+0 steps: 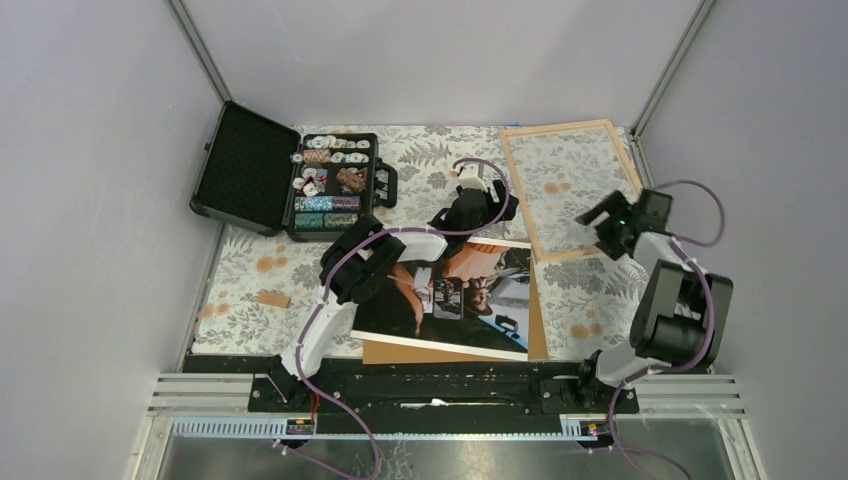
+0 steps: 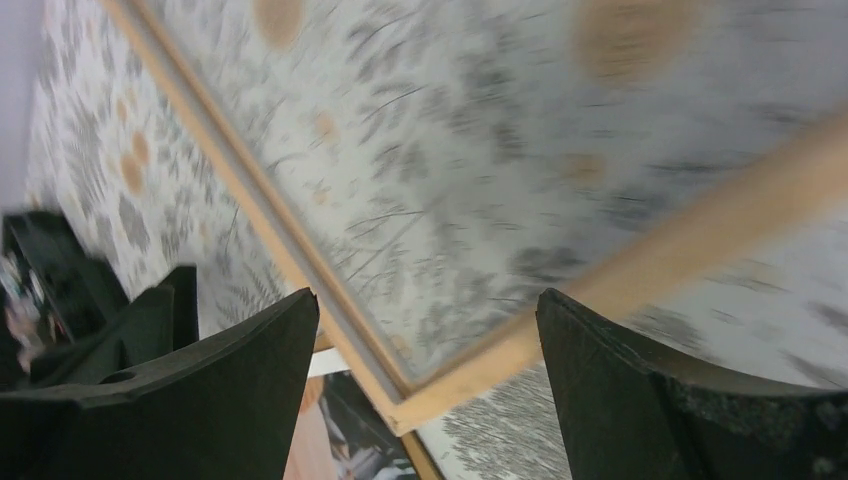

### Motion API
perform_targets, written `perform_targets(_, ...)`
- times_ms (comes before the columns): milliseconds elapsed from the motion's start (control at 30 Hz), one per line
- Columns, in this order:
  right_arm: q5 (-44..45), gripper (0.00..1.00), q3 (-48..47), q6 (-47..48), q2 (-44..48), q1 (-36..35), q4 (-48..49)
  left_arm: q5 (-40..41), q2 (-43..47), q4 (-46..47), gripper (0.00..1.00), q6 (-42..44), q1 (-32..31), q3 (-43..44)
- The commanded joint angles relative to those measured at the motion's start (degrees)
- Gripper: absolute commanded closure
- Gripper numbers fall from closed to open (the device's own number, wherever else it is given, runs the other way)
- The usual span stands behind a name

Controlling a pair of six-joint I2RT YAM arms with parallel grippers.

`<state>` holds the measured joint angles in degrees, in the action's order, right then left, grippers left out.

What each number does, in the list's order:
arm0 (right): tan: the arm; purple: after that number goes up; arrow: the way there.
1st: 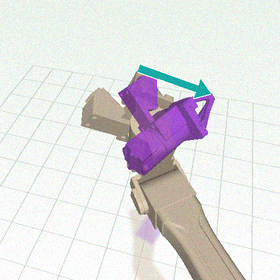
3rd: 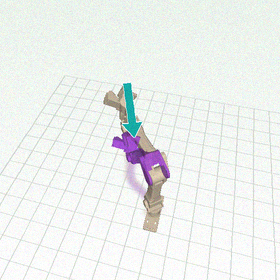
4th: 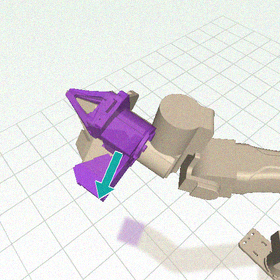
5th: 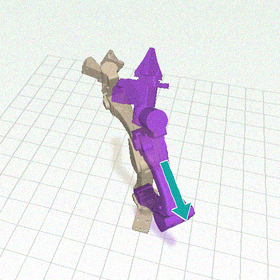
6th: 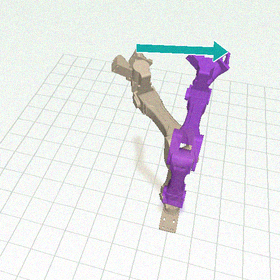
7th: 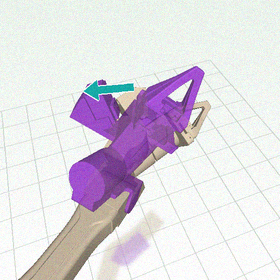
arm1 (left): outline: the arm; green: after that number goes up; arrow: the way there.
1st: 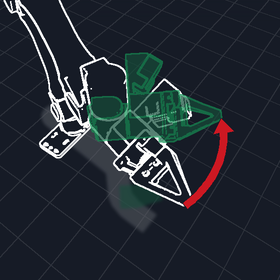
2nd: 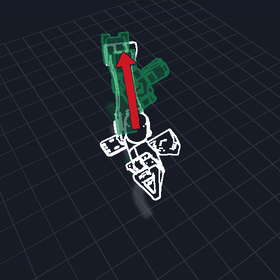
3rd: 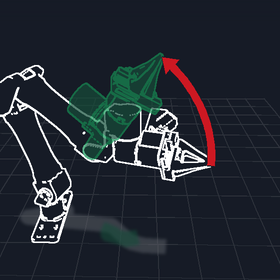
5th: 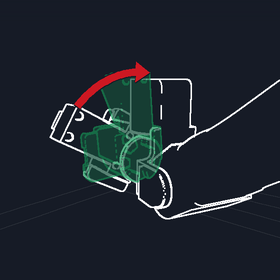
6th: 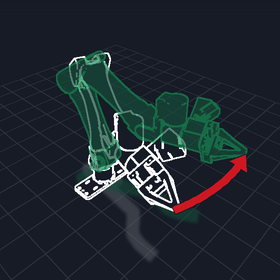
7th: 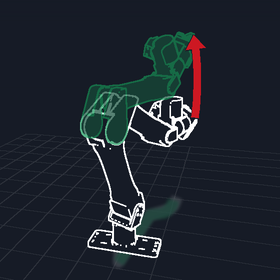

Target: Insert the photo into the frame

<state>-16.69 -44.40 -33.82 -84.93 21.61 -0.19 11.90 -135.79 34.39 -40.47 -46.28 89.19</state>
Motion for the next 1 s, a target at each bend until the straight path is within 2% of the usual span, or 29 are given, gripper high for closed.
perform_targets(0,-2.13,0.13,-8.07,6.28,-7.07,-9.96,-2.83,-1.08,5.74,5.07,0.2,1.36,1.51,-2.87)
perform_targets(167,-1.22,0.15,-11.54,5.27,-13.53,-16.04,-2.08,-3.58,8.22,9.31,0.16,0.48,3.58,-7.83)
perform_targets(300,-0.76,0.16,-12.37,3.85,-18.16,-18.69,-1.57,-5.22,7.9,9.95,0.15,-1.19,4.64,-8.35)
perform_targets(367,-0.8,0.18,-11.28,2.85,-18.29,-19.48,-0.41,-5.19,7.72,10.07,0.15,-1.53,4.8,-8.18)
perform_targets(500,-1.9,0.28,-8.84,0.66,-17.09,-19.83,3.2,-4.49,7.66,10.0,0.15,-1.37,4.86,-8.08)
perform_targets(600,-3.32,0.3,-7.27,-0.88,-15.5,-20.3,4.33,-4.6,7.48,9.88,0.15,-1.2,4.8,-7.85)
perform_targets(733,-5.08,0.28,-6.53,-2.1,-12.16,-20.63,5.66,-5.82,7.19,10.15,0.15,-1.1,4.89,-7.83)
perform_targets(867,-0.63,0.21,-9.0,-0.15,-8.32,-20.55,2.3,-7.53,5.97,10.31,0.15,-1.49,4.9,-6.72)
perform_targets(967,6.11,0.13,-14.05,3.04,-7.89,-20.28,-4.69,-8.3,4.82,10.61,0.14,-2.16,4.62,-5.59)
